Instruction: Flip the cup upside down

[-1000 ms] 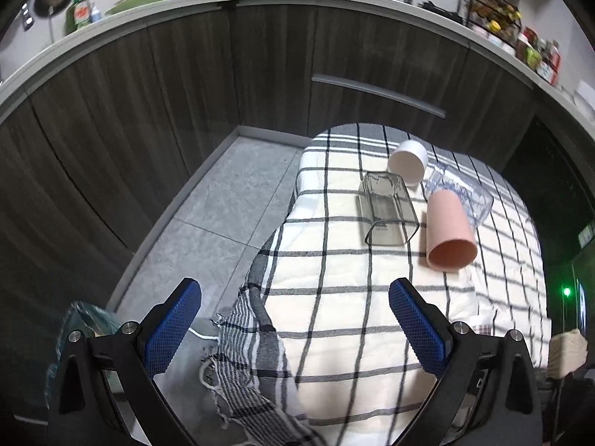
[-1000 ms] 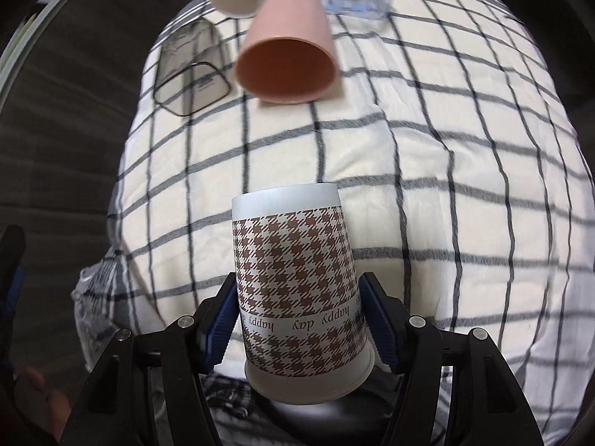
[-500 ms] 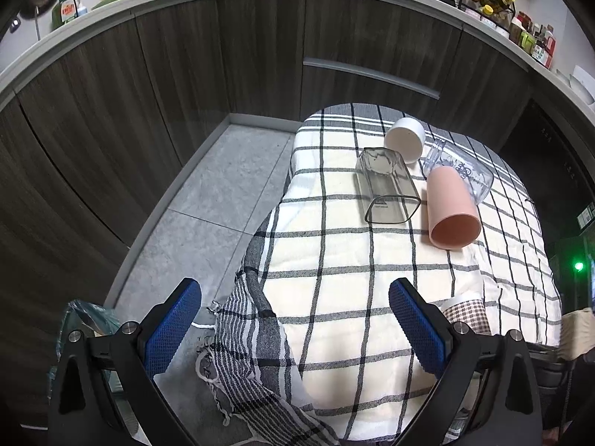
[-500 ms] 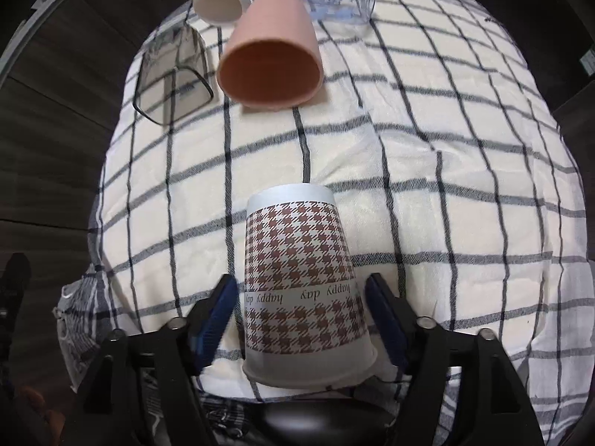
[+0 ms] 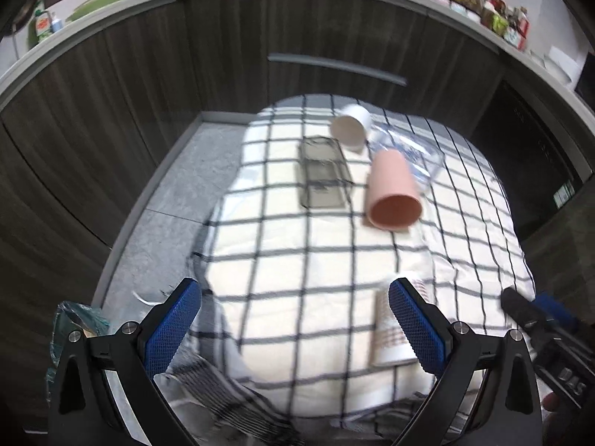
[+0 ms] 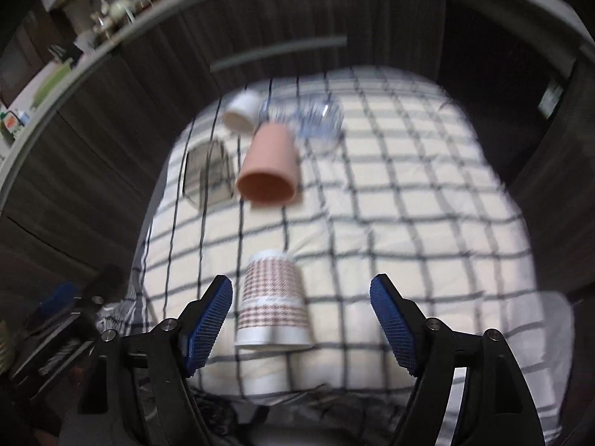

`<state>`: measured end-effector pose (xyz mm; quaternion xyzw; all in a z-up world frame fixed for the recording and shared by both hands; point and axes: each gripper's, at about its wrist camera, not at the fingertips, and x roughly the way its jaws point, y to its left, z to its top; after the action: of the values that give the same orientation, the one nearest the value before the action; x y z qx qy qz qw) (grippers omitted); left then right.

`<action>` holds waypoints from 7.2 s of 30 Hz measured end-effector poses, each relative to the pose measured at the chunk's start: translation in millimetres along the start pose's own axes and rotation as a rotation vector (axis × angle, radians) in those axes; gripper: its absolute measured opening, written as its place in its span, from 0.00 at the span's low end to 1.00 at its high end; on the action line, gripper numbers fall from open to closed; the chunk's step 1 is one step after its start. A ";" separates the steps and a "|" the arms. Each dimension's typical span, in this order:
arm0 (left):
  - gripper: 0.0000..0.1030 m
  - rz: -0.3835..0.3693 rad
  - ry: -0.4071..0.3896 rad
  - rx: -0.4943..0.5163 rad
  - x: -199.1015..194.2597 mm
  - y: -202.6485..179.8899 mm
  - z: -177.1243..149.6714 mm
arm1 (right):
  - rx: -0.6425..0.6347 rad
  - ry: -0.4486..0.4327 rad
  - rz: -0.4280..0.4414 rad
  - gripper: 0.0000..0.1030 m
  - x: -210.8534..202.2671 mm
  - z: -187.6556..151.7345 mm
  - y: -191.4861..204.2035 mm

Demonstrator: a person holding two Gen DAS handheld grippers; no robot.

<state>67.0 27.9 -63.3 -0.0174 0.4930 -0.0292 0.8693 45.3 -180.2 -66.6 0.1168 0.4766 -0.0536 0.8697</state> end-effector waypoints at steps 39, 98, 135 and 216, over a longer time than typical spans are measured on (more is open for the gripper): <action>0.75 -0.011 0.872 0.093 181.2 -116.0 25.5 | 0.135 -0.109 0.146 0.76 36.3 63.7 -84.2; 0.53 -0.135 -0.424 0.167 97.2 -104.9 -34.4 | 0.045 -0.307 -0.130 0.76 19.5 -43.4 -97.8; 0.75 -0.124 -0.493 0.084 -41.5 -60.1 -52.5 | -0.054 -0.511 -0.084 0.76 -79.6 -64.6 -49.5; 0.89 -0.021 -0.404 -0.016 -181.3 -2.4 -88.5 | -0.156 -0.571 -0.047 0.81 -213.8 -101.2 11.4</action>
<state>-101.8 37.7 46.7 -0.0351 0.3087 -0.0303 0.9500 -150.5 -147.4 62.6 0.0186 0.2177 -0.0674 0.9735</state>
